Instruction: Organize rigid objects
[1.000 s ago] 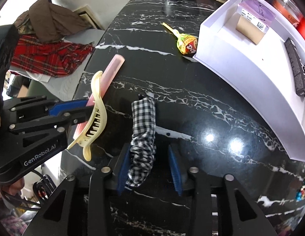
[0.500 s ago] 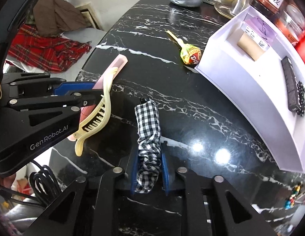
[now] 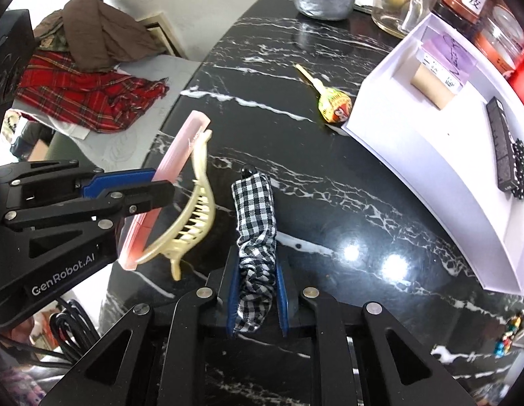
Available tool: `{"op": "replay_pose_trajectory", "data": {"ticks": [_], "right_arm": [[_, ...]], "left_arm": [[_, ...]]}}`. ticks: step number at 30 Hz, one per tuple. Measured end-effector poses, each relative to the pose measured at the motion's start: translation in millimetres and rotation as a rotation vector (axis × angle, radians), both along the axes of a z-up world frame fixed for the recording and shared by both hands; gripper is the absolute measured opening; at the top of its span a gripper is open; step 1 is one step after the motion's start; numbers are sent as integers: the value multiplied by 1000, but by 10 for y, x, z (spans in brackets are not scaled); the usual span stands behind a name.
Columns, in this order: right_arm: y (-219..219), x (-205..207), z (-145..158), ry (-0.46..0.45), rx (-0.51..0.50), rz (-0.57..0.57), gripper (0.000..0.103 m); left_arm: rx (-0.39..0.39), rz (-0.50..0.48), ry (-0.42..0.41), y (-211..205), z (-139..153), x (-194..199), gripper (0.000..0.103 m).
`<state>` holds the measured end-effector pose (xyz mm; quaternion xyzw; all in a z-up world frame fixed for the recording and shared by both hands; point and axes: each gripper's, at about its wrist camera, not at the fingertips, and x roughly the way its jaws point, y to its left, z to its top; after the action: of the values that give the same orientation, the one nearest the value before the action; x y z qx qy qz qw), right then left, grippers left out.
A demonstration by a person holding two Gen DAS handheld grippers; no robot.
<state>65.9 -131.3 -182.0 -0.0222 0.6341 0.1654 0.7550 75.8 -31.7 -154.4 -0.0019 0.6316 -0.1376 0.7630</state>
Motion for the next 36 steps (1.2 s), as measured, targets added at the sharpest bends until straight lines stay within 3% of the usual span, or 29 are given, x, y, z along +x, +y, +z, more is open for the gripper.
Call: {"op": "replay_pose_trajectory", "data": {"ticks": [9, 21, 36], "right_arm": [[-8, -68, 196, -28, 25, 20, 18], [-136, -213, 463, -74, 31, -8, 18], [-242, -238, 346, -27, 62, -56, 19]], "left_arm": [[-8, 8, -30, 48, 222, -85, 13], [-9, -59, -101, -149, 478, -137, 13], [-44, 78, -79, 218, 337, -157, 14]]}}
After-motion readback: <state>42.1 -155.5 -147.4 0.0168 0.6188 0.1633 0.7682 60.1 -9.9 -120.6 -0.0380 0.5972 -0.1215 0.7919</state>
